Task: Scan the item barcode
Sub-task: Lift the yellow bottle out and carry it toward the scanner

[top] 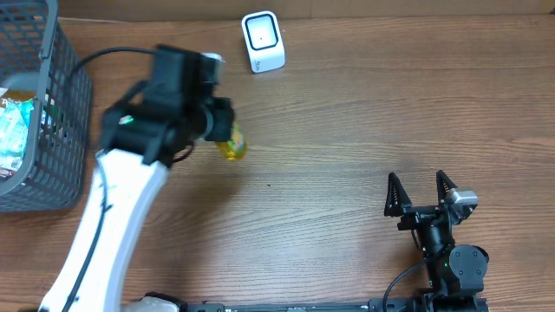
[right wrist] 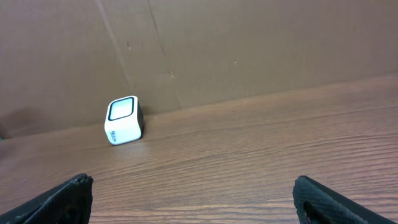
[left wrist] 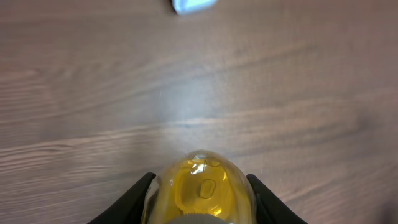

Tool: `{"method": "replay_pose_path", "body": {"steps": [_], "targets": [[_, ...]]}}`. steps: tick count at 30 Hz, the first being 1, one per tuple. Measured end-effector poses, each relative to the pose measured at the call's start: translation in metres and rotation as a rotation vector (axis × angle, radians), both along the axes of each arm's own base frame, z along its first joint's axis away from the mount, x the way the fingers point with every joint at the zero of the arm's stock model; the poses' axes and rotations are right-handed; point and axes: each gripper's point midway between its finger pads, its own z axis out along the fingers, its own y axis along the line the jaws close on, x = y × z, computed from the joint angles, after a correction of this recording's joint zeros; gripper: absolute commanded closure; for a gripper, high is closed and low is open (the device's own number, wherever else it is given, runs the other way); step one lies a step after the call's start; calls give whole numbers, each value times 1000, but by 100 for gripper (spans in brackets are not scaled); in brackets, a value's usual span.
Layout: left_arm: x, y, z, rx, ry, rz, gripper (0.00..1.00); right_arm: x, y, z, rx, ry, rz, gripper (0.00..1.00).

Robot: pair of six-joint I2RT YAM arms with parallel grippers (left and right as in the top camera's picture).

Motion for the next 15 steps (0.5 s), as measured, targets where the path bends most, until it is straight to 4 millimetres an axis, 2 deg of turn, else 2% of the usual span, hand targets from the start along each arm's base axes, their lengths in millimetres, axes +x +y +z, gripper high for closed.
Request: {"method": "replay_pose_path", "body": {"steps": [5,8,15], "targets": [[1,-35,-40,71,94,-59,64,0,0,0,0,-1,0,0],[0,-55,-60,120,121,-70,62,0,0,0,0,0,0,0],[6,-115,-78,195,13,-97,61,0,0,0,0,0,0,0]]}}
